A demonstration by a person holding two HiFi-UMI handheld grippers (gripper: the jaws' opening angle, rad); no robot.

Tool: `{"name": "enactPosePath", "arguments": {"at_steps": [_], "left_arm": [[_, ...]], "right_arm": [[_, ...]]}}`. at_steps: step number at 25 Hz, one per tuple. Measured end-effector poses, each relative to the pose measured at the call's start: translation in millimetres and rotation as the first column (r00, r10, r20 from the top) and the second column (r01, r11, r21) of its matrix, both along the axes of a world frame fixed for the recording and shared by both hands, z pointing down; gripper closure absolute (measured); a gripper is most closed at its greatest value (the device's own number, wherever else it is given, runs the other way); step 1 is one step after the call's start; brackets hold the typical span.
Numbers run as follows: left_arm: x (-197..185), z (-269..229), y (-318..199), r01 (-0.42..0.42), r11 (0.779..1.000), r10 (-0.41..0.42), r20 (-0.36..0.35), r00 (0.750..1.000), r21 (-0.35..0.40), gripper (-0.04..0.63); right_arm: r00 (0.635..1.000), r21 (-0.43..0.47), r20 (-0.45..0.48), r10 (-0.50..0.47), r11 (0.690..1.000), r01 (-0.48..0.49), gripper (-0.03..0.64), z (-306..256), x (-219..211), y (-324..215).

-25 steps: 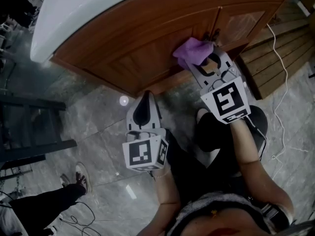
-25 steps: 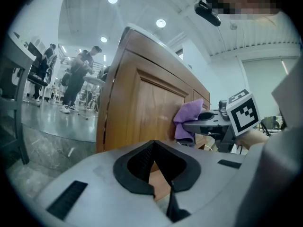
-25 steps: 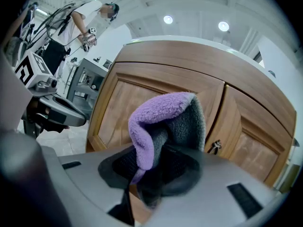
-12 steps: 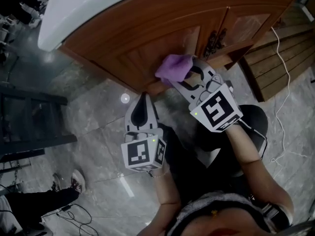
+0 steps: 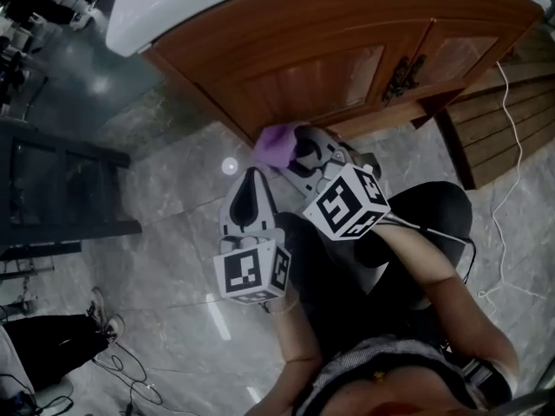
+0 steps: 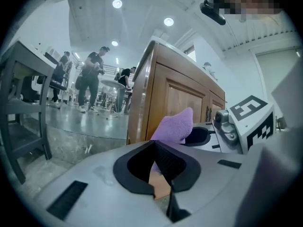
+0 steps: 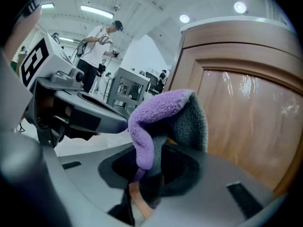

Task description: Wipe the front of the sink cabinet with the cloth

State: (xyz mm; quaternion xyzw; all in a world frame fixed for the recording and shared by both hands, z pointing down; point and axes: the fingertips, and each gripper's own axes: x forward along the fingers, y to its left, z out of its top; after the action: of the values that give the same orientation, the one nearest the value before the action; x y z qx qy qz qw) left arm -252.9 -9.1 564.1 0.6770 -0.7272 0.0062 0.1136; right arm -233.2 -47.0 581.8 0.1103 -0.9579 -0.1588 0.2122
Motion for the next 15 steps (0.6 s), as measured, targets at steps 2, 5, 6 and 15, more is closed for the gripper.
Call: {"name": "enactPosePath", "arguments": {"at_steps": [2,5,6,15], "left_arm": [[-5.4,0.4,4.7,0.014,1.0,-0.014,0.002,1.0,0.0,0.595],[-12.6,-0.3,10.8,0.035,0.999,-0.035,-0.002,0.999,0.005,0.595],[-14.0,-0.4,12.0,0.04,0.999,-0.04,-0.003,0.999,0.005,0.595],[-14.5,1.4,11.5,0.044,0.999,-0.044,-0.008,0.999,0.006,0.595]], "right_arm": [[1.0,0.011,0.003,0.007,1.0,-0.007,0.457,2.2,-8.1,-1.1],[0.999,0.043,-0.014,0.034,0.999,-0.033,0.457,6.3,-16.7,-6.6],[0.999,0.058,-0.025,0.039,0.998,-0.038,0.457,7.2,-17.7,-7.6],[0.998,0.115,-0.055,0.041,0.993,-0.035,0.457,8.5,-18.7,-8.4]]}}
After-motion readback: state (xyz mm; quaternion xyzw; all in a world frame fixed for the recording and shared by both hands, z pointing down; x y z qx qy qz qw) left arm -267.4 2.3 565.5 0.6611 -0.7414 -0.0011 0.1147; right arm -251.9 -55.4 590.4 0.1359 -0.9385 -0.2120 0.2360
